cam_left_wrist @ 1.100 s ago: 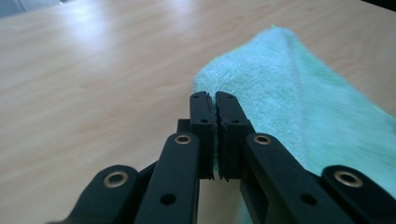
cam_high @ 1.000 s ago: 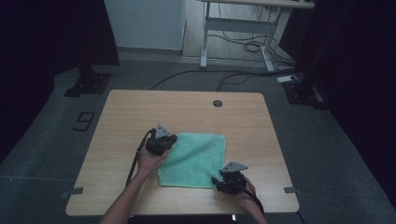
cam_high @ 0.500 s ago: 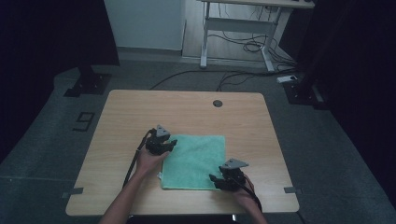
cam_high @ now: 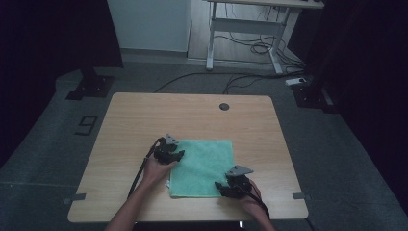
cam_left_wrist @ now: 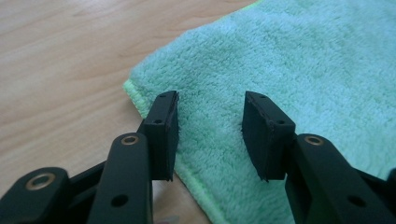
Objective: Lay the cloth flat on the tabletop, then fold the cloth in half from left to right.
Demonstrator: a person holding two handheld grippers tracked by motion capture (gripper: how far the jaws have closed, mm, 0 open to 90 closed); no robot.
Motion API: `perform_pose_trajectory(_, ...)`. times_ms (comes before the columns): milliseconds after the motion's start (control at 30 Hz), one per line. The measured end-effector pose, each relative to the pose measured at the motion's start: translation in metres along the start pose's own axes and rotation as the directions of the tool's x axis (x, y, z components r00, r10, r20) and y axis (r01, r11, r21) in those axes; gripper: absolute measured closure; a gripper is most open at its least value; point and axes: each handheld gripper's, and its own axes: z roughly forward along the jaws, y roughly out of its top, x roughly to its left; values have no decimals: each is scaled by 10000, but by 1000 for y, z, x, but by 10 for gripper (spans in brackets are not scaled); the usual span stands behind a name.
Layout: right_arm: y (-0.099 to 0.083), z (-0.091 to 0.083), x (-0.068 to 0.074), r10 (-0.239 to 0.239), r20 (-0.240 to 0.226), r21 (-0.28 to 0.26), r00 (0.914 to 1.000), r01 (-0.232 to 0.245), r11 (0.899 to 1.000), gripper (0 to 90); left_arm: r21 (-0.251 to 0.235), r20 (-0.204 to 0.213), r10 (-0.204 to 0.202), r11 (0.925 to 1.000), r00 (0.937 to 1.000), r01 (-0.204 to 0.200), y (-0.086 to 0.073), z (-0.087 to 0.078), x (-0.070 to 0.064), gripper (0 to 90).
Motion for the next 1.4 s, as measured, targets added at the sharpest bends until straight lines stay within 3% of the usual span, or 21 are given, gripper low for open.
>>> perform_pose_trajectory(300,-1,-3,-2,85,26,0,10000,-85,10000,398,-115,48,-207,9997,9998,207,0,-2,-2,539)
perform_pose_trajectory(433,7,-6,5,71,-196,-673,9998,-84,9977,399,-755,-82,-486,9960,9988,478,4,-15,5,529)
perform_pose_trajectory(600,21,-8,22,-254,-516,-1244,9983,189,9921,393,-965,-188,-504,9942,9985,484,11,-26,12,517)
perform_pose_trajectory(867,34,-1,45,-499,-1035,-1748,9934,312,9841,394,-894,-286,-739,9935,9969,711,13,-27,22,510)
perform_pose_trajectory(1400,45,16,81,-1072,-1657,-1823,9803,763,9803,404,-528,-471,-1005,9938,9938,980,22,-12,36,504)
